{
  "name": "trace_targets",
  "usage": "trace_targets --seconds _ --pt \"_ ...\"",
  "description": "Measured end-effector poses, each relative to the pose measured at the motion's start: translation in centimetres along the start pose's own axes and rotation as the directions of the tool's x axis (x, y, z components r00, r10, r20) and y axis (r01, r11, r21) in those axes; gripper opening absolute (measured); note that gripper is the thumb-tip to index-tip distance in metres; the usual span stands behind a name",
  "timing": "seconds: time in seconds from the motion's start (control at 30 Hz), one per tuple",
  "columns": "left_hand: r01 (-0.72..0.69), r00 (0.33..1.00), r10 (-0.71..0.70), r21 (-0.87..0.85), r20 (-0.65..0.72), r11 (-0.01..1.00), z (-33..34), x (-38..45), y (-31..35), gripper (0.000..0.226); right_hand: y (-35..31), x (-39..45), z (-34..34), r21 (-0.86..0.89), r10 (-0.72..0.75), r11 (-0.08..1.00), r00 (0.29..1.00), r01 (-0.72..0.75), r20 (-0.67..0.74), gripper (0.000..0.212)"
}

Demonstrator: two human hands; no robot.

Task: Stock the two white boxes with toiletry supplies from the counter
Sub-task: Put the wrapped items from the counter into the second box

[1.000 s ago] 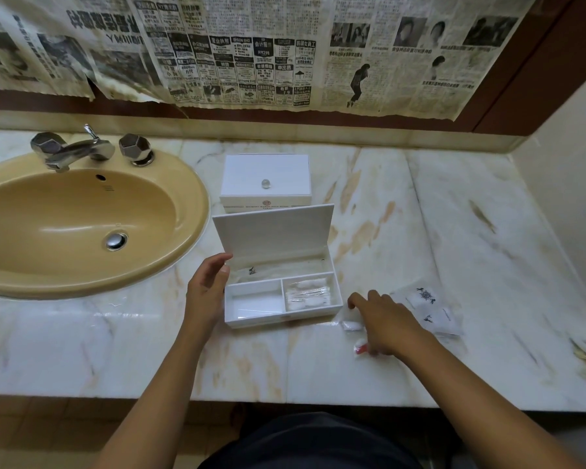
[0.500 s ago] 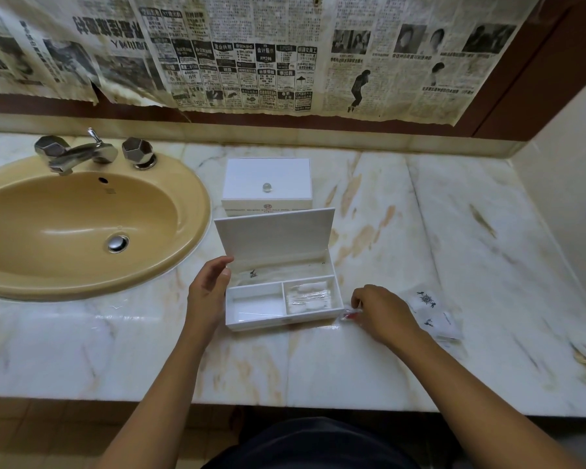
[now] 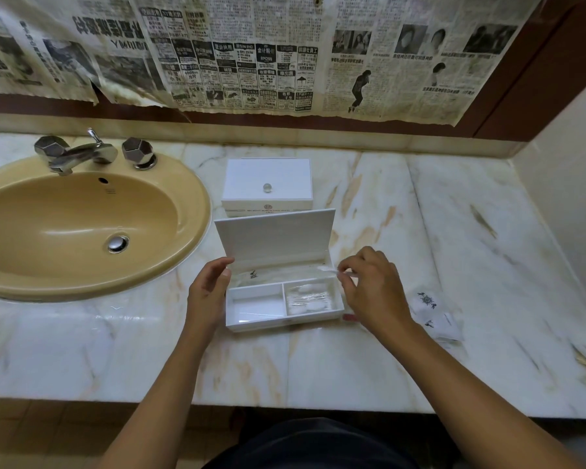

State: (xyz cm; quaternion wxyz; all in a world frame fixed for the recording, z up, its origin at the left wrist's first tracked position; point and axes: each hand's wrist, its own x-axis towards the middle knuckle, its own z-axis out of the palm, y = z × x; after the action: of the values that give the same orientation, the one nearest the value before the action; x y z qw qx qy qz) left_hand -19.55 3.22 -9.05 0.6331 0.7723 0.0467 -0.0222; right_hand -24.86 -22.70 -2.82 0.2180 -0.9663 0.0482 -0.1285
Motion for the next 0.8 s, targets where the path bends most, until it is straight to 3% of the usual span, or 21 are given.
trace_targets --seconds 0.13,0.3,0.5,0.67,0.8 --pt "0.005 1.0 -0.005 0.005 -0.001 1.0 0.0 0.0 0.2 0.022 -1.8 -0.2 0.5 -0.006 -0.109 0.994 0.992 0.11 0.068 0.008" --pt "0.014 1.0 -0.014 0.01 0.001 1.0 0.0 0.0 0.1 0.022 -2.3 -0.7 1.2 -0.037 -0.114 0.991 0.956 0.129 0.272 0.017" --pt "0.014 1.0 -0.014 0.012 0.005 1.0 0.0 0.0 0.2 0.022 -2.5 -1.0 1.1 -0.012 -0.125 0.991 0.951 0.134 0.283 0.022" --pt "0.023 1.0 -0.023 0.018 0.006 1.0 0.0 0.0 0.3 0.021 -2.9 -1.8 1.8 -0.115 -0.126 0.97 0.852 0.212 0.508 0.04" --pt "0.018 1.0 -0.018 0.017 0.002 1.0 -0.1 0.0 0.4 0.021 -2.9 -1.7 1.6 -0.077 -0.113 0.983 0.872 0.169 0.477 0.04"
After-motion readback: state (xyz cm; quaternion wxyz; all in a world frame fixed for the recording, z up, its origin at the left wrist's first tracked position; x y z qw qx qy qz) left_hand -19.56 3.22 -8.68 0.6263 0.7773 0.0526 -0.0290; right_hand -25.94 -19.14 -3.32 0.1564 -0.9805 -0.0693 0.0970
